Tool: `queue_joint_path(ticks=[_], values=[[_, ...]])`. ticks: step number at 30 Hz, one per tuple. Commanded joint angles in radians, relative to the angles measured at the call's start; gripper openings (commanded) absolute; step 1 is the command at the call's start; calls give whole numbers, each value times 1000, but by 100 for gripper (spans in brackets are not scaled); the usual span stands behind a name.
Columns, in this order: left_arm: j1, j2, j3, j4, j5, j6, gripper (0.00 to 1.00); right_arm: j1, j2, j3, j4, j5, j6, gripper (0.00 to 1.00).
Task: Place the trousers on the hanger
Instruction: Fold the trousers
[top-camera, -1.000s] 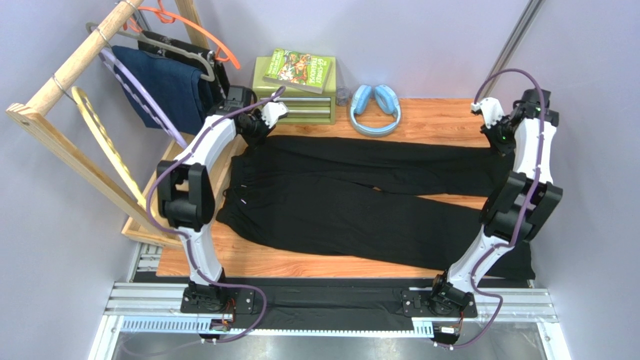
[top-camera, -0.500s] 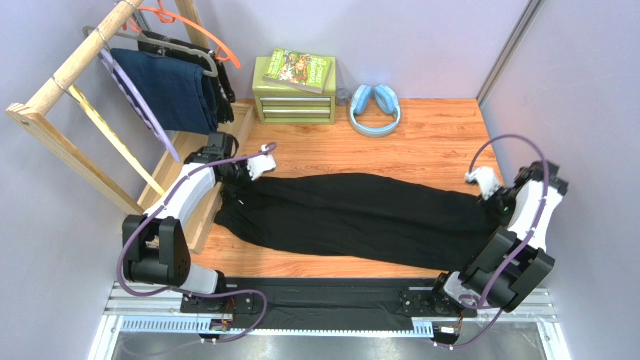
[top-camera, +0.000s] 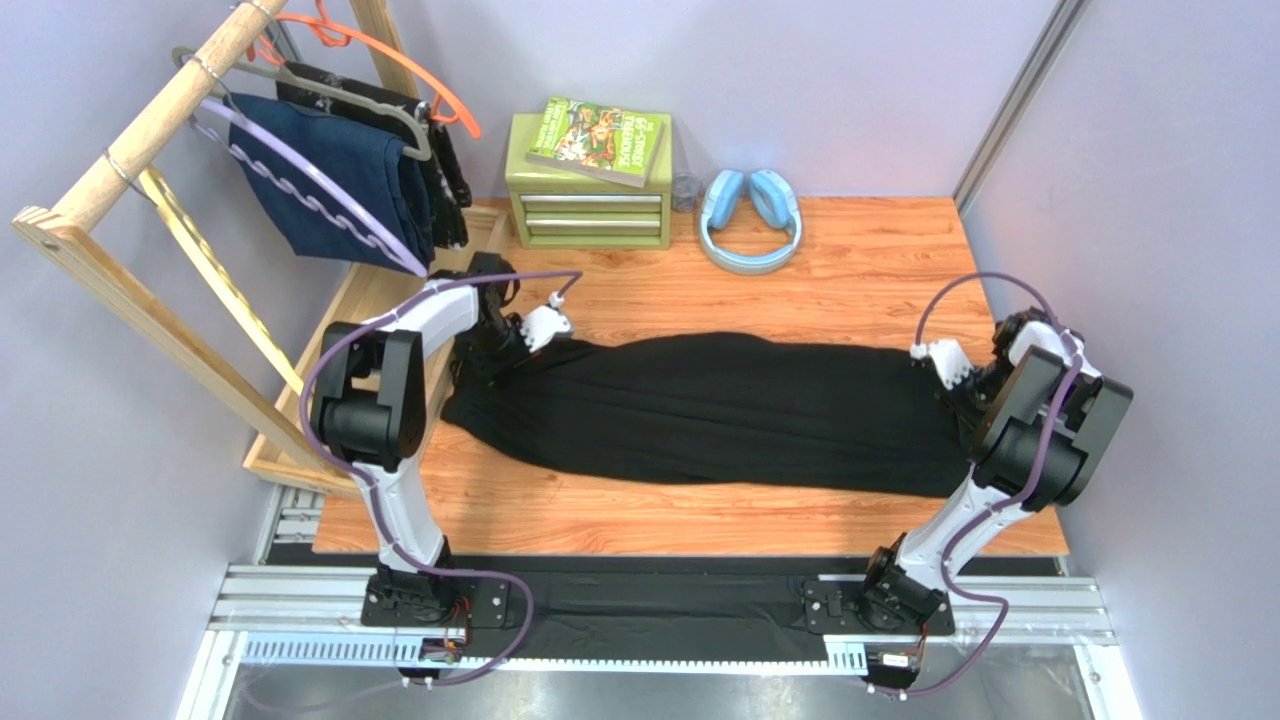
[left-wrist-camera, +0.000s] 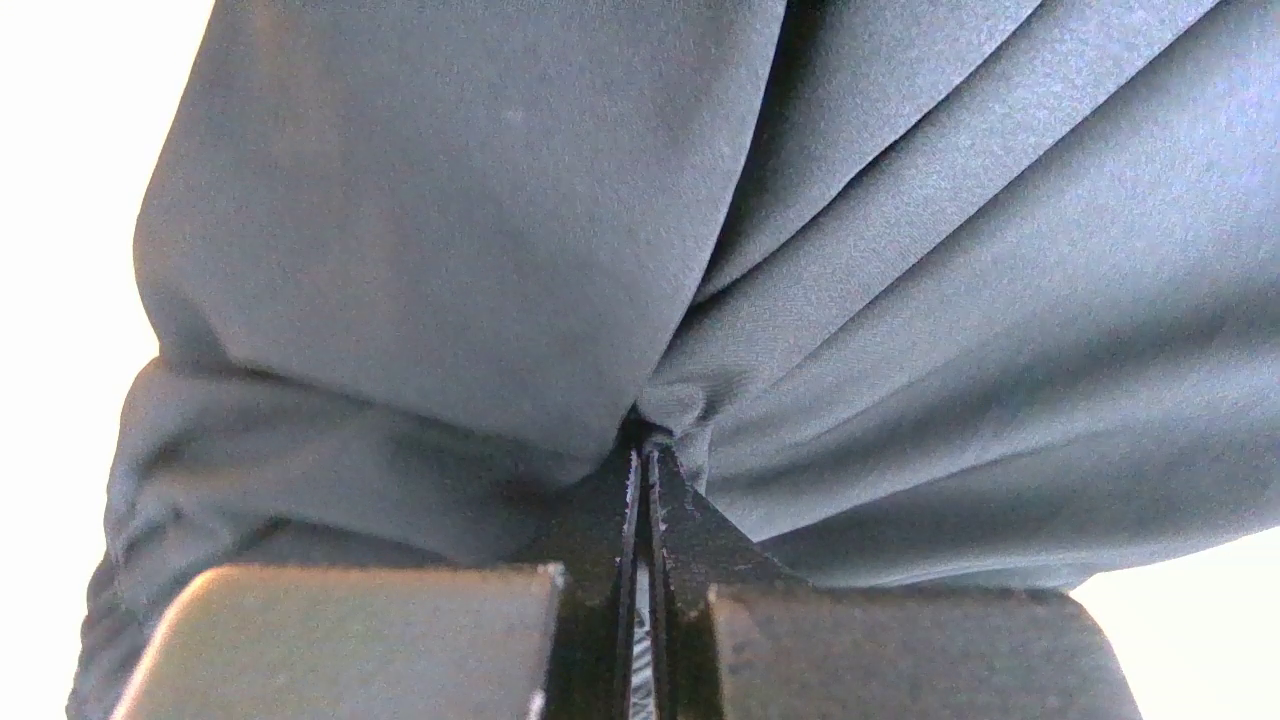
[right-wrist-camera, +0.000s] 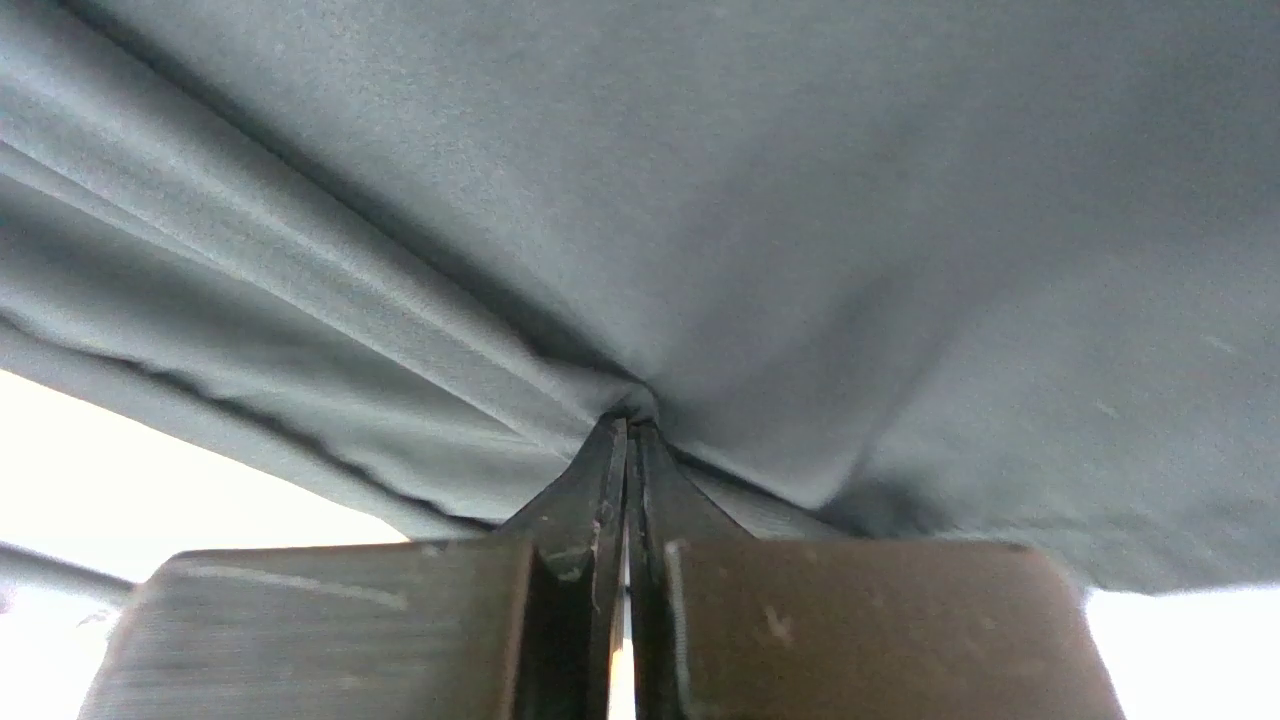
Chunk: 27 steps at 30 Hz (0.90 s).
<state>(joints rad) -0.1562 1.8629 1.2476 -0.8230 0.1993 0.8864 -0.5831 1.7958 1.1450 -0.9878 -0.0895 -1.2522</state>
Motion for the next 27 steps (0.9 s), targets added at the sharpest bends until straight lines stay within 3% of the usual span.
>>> queue_joint_path(ticks=[1, 10, 17, 20, 27], values=[[4, 44, 156, -28, -43, -61, 0, 23, 8, 158, 26, -19, 53, 0], [4, -51, 280, -130, 49, -64, 0, 8, -44, 320, -80, -50, -13, 0], [3, -204, 208, -174, 143, -2, 0, -105, -81, 410, -133, -73, -149, 0], [-3, -237, 119, -180, 132, 38, 0, -152, -116, 354, -144, -64, -211, 0], [-5, -196, -80, -131, 31, 85, 0, -158, -181, -25, 49, 20, -318, 0]])
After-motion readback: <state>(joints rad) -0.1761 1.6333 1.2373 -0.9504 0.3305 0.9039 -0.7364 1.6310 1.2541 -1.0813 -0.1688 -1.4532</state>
